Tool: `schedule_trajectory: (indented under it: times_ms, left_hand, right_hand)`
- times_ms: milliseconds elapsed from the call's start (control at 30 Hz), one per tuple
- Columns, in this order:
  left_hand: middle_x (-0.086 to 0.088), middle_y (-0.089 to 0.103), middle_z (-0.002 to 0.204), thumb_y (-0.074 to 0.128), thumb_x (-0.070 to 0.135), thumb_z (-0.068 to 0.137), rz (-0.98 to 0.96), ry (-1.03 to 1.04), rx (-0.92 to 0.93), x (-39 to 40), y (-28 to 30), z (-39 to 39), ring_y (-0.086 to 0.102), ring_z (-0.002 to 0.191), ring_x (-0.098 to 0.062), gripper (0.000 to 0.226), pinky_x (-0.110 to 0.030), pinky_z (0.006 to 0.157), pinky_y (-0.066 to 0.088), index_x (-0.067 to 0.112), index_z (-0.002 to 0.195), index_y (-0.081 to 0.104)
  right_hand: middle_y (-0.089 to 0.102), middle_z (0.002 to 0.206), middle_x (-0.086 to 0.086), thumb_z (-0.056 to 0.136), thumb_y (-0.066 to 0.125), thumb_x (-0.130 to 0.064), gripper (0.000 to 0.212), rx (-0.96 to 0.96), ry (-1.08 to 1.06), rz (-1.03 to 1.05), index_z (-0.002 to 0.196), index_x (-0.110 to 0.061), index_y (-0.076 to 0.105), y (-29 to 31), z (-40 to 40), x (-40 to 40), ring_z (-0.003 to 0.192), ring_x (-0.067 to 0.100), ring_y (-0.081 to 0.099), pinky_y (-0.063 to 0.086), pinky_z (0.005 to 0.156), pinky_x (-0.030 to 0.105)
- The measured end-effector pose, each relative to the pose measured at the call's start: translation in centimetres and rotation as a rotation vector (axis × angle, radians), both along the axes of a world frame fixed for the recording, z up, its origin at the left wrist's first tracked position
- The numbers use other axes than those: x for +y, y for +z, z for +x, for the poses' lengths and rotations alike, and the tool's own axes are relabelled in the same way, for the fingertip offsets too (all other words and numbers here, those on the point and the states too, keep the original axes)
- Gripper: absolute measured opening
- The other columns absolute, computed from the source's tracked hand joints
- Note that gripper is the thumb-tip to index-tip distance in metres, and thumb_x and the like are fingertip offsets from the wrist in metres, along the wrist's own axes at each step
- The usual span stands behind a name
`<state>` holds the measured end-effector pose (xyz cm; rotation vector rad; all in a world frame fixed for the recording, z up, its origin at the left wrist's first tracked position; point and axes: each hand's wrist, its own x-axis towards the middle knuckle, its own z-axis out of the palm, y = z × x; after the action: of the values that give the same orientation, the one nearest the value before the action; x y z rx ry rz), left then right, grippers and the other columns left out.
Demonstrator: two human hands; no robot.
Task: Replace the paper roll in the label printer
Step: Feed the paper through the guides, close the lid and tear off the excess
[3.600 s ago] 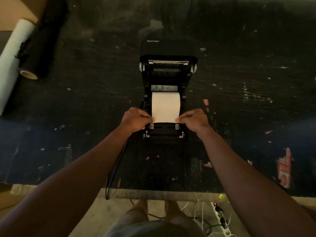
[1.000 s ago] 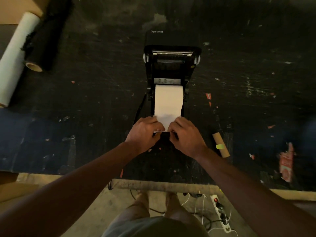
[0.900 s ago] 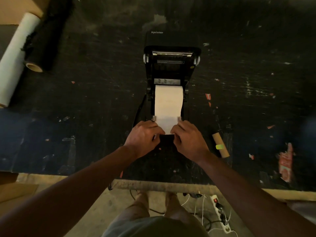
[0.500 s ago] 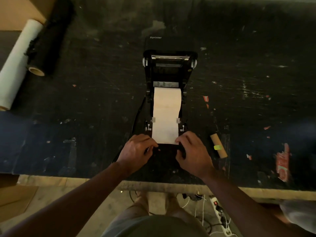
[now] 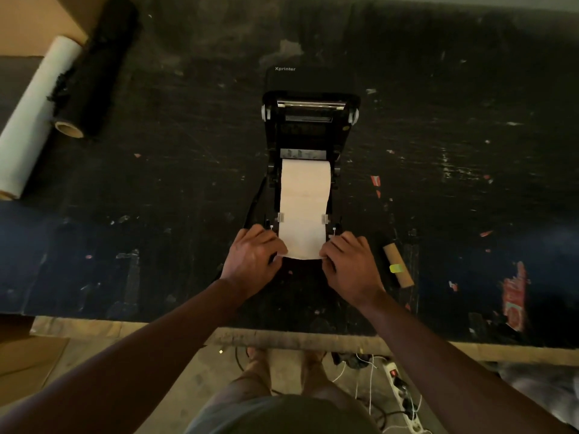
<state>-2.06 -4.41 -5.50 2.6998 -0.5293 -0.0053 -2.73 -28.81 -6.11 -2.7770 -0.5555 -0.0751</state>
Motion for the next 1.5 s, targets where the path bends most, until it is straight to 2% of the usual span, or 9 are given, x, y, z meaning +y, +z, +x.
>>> schedule_trajectory:
  times_ms: [567, 700, 933, 1033, 1133, 1200, 1333, 1400, 1500]
  left_hand:
    - [0.003, 0.073, 0.104, 0.073, 0.028, 0.090, -0.075, -0.084, 0.023, 0.9, 0.8, -2.1, 0.063, 0.095, -0.014, 0.015, -0.040, 0.079, 0.056, 0.024, 0.104, 0.078]
    - [0.010, 0.067, 0.112, 0.070, 0.050, 0.088, -0.147, -0.014, 0.089, 1.2, 1.6, -1.8, 0.059, 0.102, -0.004, 0.033, -0.030, 0.086, 0.055, 0.029, 0.113, 0.072]
    - [-0.003, 0.071, 0.107, 0.071, 0.018, 0.094, -0.450, 0.337, -0.024, 2.4, 9.5, 9.7, 0.071, 0.089, -0.013, 0.019, -0.036, 0.081, 0.063, 0.017, 0.113, 0.073]
    - [-0.011, 0.076, 0.111, 0.069, 0.020, 0.097, -0.543, 0.465, -0.024, 1.6, 13.4, 16.1, 0.073, 0.097, -0.022, 0.029, -0.029, 0.095, 0.056, 0.011, 0.124, 0.071]
    - [-0.005, 0.072, 0.132, 0.062, 0.035, 0.101, -0.508, 0.504, 0.173, 0.5, 15.8, 20.4, 0.064, 0.123, -0.018, 0.047, -0.018, 0.099, 0.041, 0.019, 0.145, 0.059]
    - [-0.005, 0.065, 0.143, 0.061, 0.038, 0.101, -0.527, 0.500, 0.261, -0.2, 16.3, 21.7, 0.060, 0.132, -0.023, 0.054, -0.028, 0.113, 0.042, 0.019, 0.150, 0.053]
    - [-0.006, 0.068, 0.139, 0.060, 0.047, 0.099, -0.568, 0.548, 0.260, -0.4, 15.8, 20.3, 0.065, 0.125, -0.025, 0.054, -0.042, 0.109, 0.051, 0.020, 0.145, 0.059]
    - [-0.002, 0.075, 0.123, 0.059, 0.053, 0.098, -0.583, 0.558, 0.234, -0.1, 15.0, 17.9, 0.071, 0.112, -0.022, 0.046, -0.044, 0.103, 0.056, 0.025, 0.132, 0.069]
    - [0.015, 0.076, 0.096, 0.066, 0.053, 0.095, -0.648, 0.570, 0.225, 0.2, 13.3, 13.4, 0.075, 0.096, -0.008, 0.033, -0.041, 0.095, 0.061, 0.030, 0.118, 0.075]
  right_hand:
    - [0.066, 0.093, -0.002, 0.089, 0.065, -0.030, 0.011, 0.013, 0.009, 0.072, 0.090, -0.020, 0.070, 0.0, -2.2, -0.7, 0.094, 0.022, 0.058, 0.048, 0.077, 0.038]
    - [0.065, 0.111, -0.006, 0.083, 0.068, -0.058, 0.044, 0.117, -0.063, 0.132, 0.114, -0.027, 0.071, 1.7, -1.6, -1.0, 0.107, 0.014, 0.057, 0.044, 0.089, 0.039]
    - [0.072, 0.099, -0.004, 0.101, 0.063, -0.033, 0.023, 0.072, -0.403, 0.572, 0.114, -0.015, 0.070, 11.0, 12.3, -1.8, 0.086, 0.007, 0.068, 0.062, 0.085, 0.035]
    - [0.073, 0.108, 0.000, 0.104, 0.059, -0.039, 0.040, 0.076, -0.514, 0.596, 0.133, -0.013, 0.065, 14.9, 19.2, -1.3, 0.105, 0.019, 0.071, 0.050, 0.091, 0.013]
    - [0.056, 0.152, 0.010, 0.105, 0.050, -0.048, 0.056, 0.258, -0.519, 0.562, 0.151, -0.015, 0.052, 17.2, 23.5, -0.5, 0.141, 0.029, 0.051, 0.039, 0.113, 0.032]
    - [0.063, 0.140, 0.011, 0.106, 0.048, -0.050, 0.052, 0.357, -0.513, 0.567, 0.137, -0.012, 0.065, 17.5, 24.5, 0.1, 0.135, 0.031, 0.056, 0.042, 0.111, 0.038]
    - [0.065, 0.090, -0.006, 0.105, 0.052, -0.049, 0.039, 0.256, -0.515, 0.579, 0.101, -0.016, 0.073, 16.7, 22.5, 0.3, 0.087, 0.012, 0.062, 0.046, 0.075, 0.027]
    - [0.062, 0.085, -0.020, 0.102, 0.059, -0.049, 0.026, 0.200, -0.550, 0.654, 0.093, -0.026, 0.069, 16.2, 20.2, 0.0, 0.079, -0.006, 0.056, 0.037, 0.064, 0.015]
    - [0.069, 0.091, -0.023, 0.095, 0.070, -0.047, 0.022, 0.190, -0.562, 0.733, 0.102, -0.027, 0.074, 14.6, 15.6, -0.3, 0.085, -0.011, 0.063, 0.046, 0.072, 0.012]
